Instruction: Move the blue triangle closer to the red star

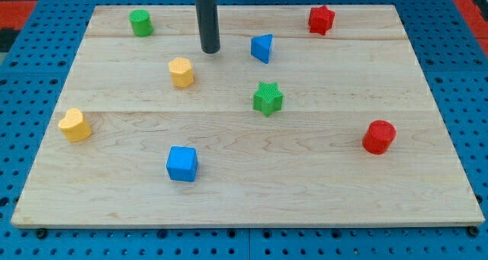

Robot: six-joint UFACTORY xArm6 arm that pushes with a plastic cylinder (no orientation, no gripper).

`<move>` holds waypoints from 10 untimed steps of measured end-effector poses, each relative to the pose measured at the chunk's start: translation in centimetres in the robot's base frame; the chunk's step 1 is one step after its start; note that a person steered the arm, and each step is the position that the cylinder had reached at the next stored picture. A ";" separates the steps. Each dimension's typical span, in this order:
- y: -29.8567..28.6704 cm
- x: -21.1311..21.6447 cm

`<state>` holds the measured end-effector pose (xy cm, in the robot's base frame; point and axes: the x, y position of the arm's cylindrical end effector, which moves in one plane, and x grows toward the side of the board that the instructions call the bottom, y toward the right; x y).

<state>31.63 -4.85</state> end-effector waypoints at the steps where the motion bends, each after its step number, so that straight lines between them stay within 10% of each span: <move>1: 2.6 0.4; 10: 15.7 -2.6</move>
<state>29.06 10.83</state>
